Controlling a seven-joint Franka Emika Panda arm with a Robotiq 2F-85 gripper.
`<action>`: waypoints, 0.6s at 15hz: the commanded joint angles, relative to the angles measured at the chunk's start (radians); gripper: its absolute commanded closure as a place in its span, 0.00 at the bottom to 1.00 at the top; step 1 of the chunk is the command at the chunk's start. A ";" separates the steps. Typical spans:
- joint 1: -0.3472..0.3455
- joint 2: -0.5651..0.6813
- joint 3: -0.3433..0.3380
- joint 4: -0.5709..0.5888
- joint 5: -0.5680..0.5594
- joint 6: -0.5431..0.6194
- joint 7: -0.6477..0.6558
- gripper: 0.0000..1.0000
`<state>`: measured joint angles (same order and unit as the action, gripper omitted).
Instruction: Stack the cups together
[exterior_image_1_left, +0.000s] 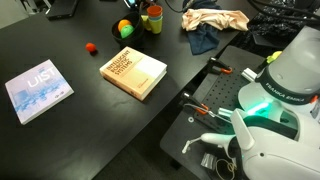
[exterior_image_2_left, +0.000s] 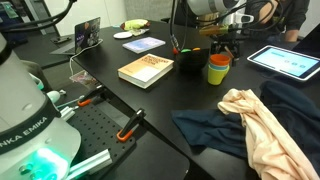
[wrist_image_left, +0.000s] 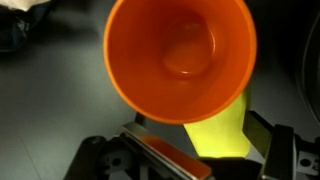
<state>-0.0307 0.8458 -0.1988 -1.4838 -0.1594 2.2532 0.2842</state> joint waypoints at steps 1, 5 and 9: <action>0.008 0.016 -0.007 -0.012 -0.019 0.083 -0.007 0.00; 0.010 0.032 -0.014 -0.018 -0.030 0.135 -0.008 0.26; 0.014 0.029 -0.023 -0.017 -0.037 0.153 -0.012 0.51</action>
<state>-0.0293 0.8831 -0.2048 -1.4930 -0.1822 2.3724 0.2824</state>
